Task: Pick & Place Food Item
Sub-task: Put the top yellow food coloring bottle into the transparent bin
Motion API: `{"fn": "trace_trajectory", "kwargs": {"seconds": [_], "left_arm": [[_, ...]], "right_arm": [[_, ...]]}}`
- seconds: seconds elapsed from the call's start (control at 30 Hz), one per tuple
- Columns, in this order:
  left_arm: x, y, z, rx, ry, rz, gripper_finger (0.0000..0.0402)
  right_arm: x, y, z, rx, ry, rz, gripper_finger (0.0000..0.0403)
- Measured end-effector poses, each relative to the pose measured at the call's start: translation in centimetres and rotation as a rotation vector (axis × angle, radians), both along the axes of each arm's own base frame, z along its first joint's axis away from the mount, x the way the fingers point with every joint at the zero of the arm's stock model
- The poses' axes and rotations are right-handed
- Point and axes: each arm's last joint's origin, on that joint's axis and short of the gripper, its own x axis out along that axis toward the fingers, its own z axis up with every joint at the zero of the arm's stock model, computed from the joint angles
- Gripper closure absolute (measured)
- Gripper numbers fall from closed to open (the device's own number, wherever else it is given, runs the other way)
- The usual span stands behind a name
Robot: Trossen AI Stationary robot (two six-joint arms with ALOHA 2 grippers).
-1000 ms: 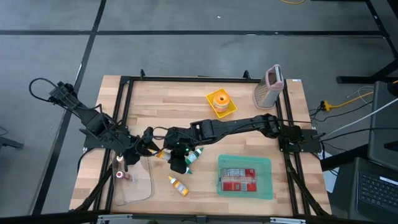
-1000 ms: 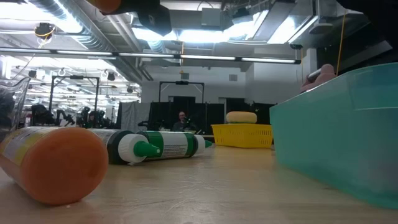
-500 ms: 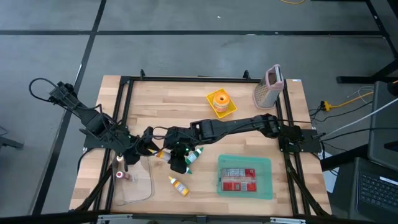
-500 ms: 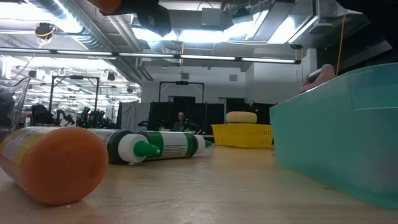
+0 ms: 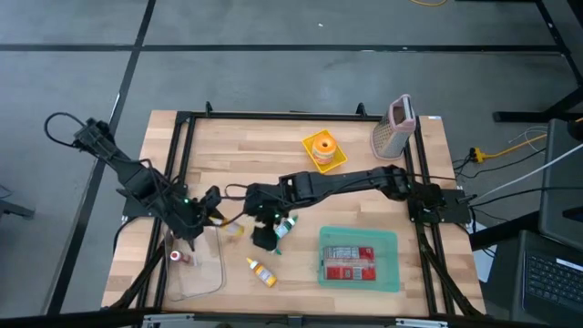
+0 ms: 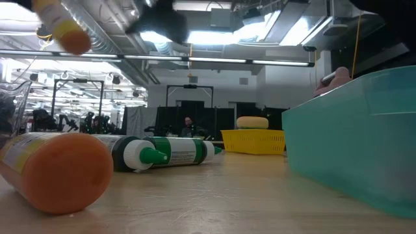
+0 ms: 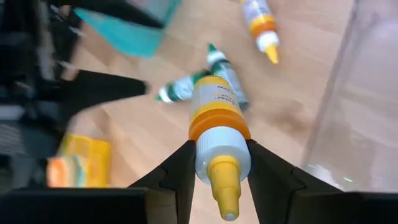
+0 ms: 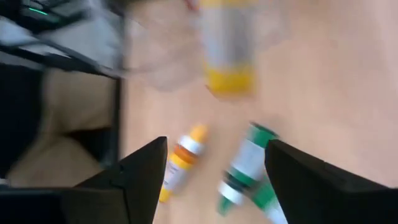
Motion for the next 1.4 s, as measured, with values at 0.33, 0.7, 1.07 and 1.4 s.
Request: {"fn": "trace_trajectory", "kwargs": {"seconds": [0.33,0.7,1.07,1.4], "left_arm": [[-2.3,-1.3,-0.6,-0.175,0.181,0.092,0.0285],[-2.2,-4.1,3.7,-0.268,0.269,0.129,0.0285],[-1.1,-8.7,2.4,-0.222,0.532,0.322,0.0285],[-0.3,-14.2,0.1,-0.208,0.653,0.481,0.0285]], "right_arm": [[-0.4,-2.5,-0.7,-0.193,0.065,-0.052,0.0153],[-0.1,-4.7,-0.6,-0.210,0.059,-0.059,0.0156],[0.2,-4.6,-0.5,-0.229,0.010,-0.014,0.0156],[0.3,-3.9,-0.3,-0.208,-0.026,0.036,0.0156]]}}
